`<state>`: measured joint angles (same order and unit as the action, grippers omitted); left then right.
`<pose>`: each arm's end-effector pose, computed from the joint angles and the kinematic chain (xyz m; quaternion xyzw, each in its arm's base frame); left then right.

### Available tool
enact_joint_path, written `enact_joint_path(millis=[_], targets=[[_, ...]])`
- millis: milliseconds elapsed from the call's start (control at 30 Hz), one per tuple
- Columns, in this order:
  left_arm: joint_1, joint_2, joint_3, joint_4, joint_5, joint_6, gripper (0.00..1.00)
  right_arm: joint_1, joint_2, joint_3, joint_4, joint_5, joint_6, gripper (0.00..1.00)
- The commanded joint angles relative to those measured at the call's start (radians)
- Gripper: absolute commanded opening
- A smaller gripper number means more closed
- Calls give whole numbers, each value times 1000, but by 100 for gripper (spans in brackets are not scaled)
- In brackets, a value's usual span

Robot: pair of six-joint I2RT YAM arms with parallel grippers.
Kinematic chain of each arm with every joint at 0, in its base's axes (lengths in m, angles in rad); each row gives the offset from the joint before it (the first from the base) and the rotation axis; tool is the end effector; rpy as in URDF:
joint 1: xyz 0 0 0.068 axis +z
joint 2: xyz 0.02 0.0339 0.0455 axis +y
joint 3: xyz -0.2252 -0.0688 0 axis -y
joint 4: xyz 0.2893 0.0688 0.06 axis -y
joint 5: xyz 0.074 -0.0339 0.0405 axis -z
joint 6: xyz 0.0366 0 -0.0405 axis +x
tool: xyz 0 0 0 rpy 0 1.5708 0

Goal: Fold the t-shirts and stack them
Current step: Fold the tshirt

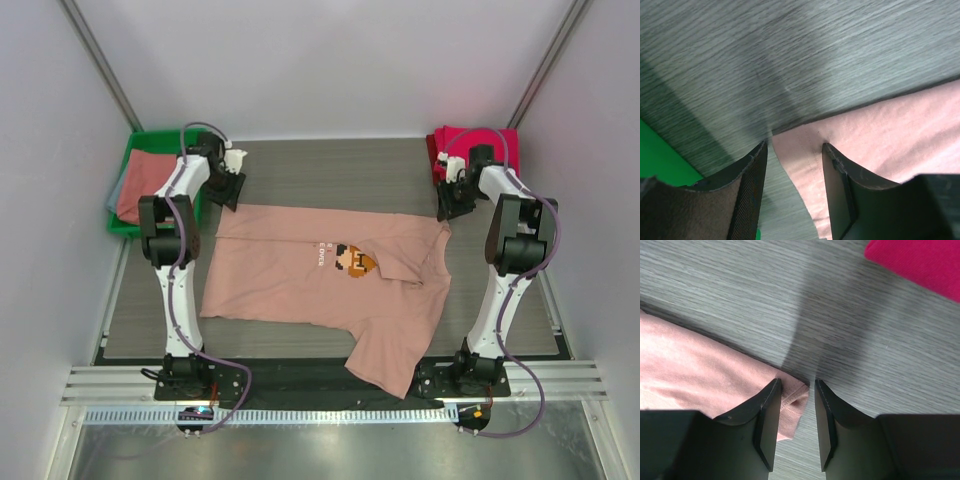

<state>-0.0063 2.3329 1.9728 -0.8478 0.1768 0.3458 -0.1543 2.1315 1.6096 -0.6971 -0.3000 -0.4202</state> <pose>0.5064 -0.0096 0.1278 0.1873 0.9618 -0.0552 0.1918 0.4542 -0.0597 0.1097 -0.1550 0.9615 0.0921 0.2076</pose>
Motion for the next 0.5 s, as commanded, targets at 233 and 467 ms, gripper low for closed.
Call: enact_joint_path(millis=[233,467], targets=[[2,77,64,13,-3,-1,35,1,44,-11,-7,22,-22,22],[2,54,57,30,-31,-8,0,1,24,35,5,13,-19,1]])
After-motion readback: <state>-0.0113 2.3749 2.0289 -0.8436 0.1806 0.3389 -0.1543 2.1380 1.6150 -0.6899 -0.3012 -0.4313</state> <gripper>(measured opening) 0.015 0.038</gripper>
